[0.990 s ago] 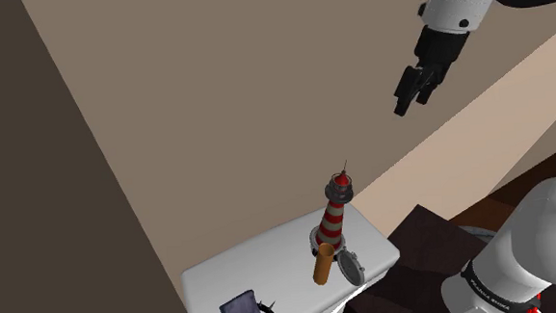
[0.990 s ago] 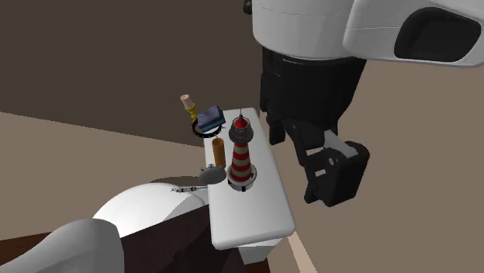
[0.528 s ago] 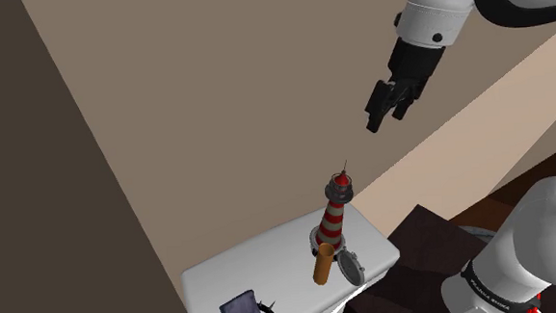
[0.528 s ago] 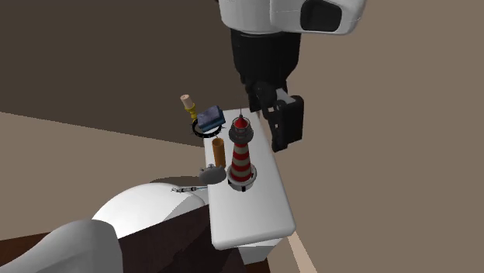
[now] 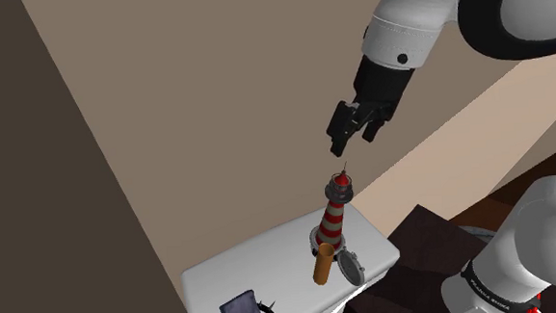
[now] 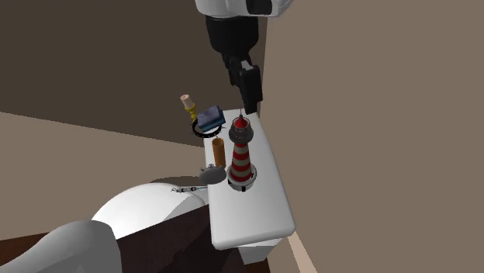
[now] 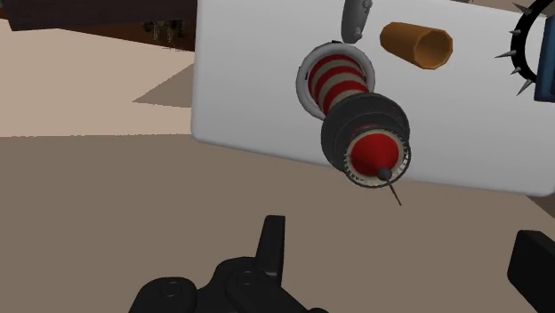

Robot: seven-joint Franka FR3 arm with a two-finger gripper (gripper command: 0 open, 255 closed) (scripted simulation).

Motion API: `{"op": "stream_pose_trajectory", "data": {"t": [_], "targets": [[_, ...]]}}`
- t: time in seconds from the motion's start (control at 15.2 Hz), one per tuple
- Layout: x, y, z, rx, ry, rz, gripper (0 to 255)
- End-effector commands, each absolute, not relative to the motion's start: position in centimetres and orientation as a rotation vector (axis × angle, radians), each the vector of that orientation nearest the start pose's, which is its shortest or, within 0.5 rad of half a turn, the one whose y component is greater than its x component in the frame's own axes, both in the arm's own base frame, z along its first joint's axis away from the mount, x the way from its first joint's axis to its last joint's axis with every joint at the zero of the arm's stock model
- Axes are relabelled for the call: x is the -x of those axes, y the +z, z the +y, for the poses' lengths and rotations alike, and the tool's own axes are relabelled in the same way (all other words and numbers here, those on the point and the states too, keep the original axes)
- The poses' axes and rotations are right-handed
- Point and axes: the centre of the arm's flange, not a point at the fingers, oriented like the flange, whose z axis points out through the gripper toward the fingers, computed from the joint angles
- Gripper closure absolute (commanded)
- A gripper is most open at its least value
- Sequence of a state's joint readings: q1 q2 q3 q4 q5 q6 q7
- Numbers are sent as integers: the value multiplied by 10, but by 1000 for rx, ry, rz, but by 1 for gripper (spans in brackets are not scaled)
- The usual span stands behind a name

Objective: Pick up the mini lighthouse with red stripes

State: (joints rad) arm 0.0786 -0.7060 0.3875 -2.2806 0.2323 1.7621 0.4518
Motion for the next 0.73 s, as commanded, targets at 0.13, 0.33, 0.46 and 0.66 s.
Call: {"op": "stream_pose_trajectory", "data": {"t": [0.13,0.33,0.46,0.66], "targets": [[-302,577,222,3079,-229,128,0],[-302,561,222,3079,-229,128,0],[-302,553,222,3079,-229,128,0],[-303,553,221,3079,-229,127,255]]}}
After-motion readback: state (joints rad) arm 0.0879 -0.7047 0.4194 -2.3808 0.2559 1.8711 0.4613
